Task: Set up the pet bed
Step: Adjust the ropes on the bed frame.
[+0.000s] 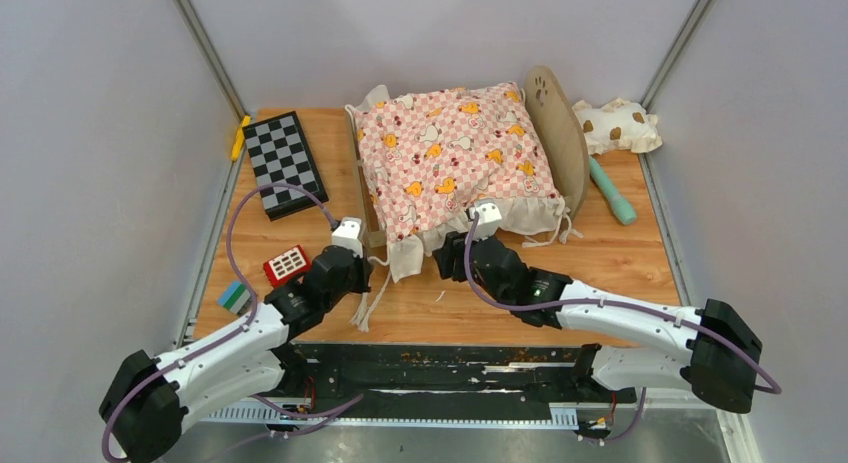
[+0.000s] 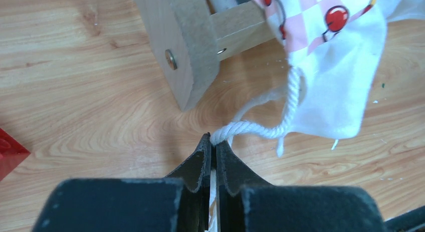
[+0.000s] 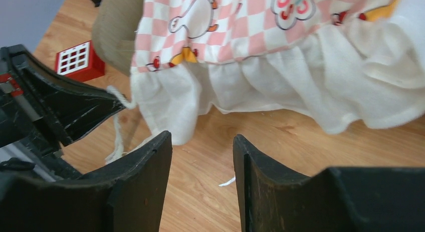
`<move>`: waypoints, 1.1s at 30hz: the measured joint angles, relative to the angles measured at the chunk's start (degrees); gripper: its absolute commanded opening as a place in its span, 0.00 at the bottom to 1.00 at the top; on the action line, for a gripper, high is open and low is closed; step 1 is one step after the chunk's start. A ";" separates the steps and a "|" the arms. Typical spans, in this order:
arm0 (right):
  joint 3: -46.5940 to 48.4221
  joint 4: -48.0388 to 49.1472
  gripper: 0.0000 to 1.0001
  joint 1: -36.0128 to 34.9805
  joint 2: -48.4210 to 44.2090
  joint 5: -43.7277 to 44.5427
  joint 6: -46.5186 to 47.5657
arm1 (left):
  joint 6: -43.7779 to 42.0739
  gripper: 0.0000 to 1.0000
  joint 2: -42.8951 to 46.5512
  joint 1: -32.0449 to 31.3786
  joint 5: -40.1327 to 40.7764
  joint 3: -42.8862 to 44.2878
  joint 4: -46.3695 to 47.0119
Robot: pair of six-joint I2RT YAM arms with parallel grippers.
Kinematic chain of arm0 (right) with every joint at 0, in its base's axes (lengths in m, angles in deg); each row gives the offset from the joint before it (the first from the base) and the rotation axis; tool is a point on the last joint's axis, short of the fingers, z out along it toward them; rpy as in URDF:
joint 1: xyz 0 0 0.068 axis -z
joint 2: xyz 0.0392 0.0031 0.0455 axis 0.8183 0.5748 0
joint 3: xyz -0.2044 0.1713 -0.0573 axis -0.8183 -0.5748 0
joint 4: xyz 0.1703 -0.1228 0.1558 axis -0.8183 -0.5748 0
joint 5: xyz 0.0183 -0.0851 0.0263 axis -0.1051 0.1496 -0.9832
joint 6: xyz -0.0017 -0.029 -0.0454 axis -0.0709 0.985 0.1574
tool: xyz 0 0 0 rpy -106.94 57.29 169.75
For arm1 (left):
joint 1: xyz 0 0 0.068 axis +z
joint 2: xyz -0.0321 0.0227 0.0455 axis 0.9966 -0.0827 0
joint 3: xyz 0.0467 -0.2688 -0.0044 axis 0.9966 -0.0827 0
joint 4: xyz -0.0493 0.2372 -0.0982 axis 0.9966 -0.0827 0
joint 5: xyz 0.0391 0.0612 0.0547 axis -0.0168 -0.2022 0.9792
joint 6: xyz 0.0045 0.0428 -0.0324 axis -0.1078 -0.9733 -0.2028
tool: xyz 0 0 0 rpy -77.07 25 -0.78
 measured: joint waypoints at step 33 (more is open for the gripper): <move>-2.05 2.69 0.49 0.00 -4.61 -6.88 -0.13 | -21.90 0.02 -18.97 -0.02 -0.70 42.53 -24.72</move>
